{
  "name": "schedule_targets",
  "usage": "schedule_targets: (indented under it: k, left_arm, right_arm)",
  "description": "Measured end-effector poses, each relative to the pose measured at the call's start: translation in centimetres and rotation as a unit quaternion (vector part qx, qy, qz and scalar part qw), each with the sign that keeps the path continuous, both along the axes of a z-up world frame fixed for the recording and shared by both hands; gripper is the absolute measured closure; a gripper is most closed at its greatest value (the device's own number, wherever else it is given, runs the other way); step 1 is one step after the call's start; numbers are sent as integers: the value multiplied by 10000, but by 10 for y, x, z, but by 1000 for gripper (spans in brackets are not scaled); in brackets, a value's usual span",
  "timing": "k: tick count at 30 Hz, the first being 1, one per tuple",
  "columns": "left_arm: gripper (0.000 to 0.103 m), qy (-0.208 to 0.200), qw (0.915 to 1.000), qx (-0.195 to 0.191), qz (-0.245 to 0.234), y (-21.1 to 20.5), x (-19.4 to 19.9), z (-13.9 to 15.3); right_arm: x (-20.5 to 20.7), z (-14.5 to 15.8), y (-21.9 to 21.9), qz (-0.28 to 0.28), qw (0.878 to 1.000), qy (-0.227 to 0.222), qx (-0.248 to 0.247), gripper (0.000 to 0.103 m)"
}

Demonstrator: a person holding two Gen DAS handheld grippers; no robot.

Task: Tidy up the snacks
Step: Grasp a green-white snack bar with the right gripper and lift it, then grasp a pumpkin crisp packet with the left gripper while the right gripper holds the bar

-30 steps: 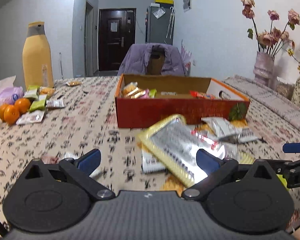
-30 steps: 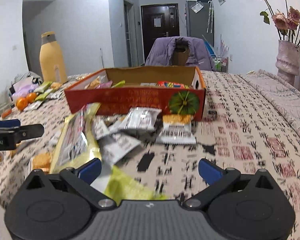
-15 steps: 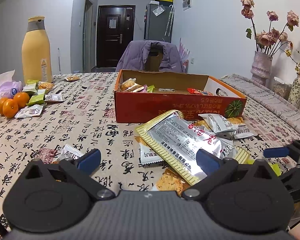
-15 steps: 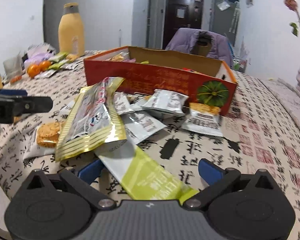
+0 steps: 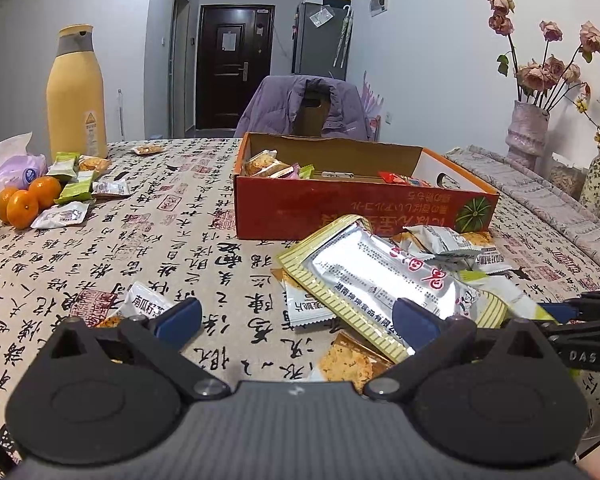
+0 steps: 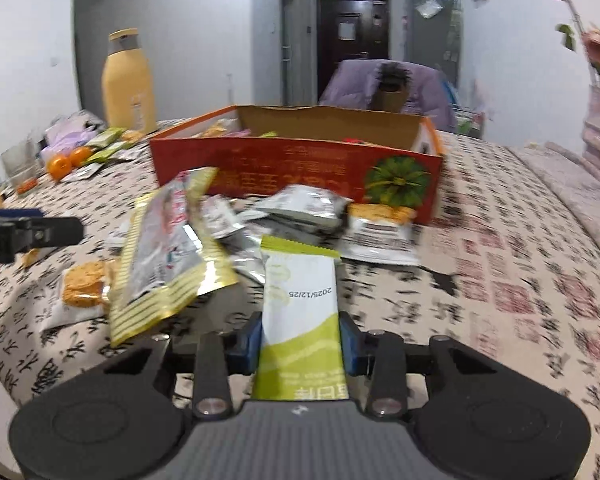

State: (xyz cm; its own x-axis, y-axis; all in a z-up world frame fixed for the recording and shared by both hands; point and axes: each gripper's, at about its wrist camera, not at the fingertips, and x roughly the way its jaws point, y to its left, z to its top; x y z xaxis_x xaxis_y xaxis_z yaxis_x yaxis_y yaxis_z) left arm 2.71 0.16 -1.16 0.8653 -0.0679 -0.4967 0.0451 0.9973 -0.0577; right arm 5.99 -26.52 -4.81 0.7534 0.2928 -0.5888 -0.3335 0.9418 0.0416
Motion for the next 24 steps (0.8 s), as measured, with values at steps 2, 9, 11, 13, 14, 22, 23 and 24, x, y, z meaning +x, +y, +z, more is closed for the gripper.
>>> schedule_targets:
  k: [2, 9, 11, 13, 14, 22, 23, 24]
  left_arm:
    - [0, 3, 10000, 1, 8, 0, 0, 0]
    - [0, -2, 10000, 27, 53, 1, 0, 2]
    - [0, -11, 10000, 31, 83, 3, 0, 3]
    - [0, -18, 9999, 70, 124, 6, 0, 4]
    - [0, -17, 9998, 99, 161, 8, 1, 4]
    - [0, 83, 9971, 320, 691, 41, 8, 3]
    - [0, 118, 9965, 372, 742, 46, 10, 2]
    - [0, 166, 9959, 427, 780, 51, 12, 1]
  right_arm:
    - [-1, 0, -5, -148, 9999, -14, 20, 68]
    - [-10, 7, -9, -290, 9992, -248, 145, 68]
    - [-12, 10, -10, -356, 9986, -365, 127, 68]
    - [-13, 12, -11, -439, 9979, -452, 114, 68]
    - [-13, 13, -13, -482, 9976, -478, 118, 68]
    - [-10, 16, -28, -831, 9948, -563, 197, 68]
    - [-10, 16, -29, -850, 9946, -565, 204, 68]
    - [-10, 16, -29, -861, 9945, -567, 212, 68]
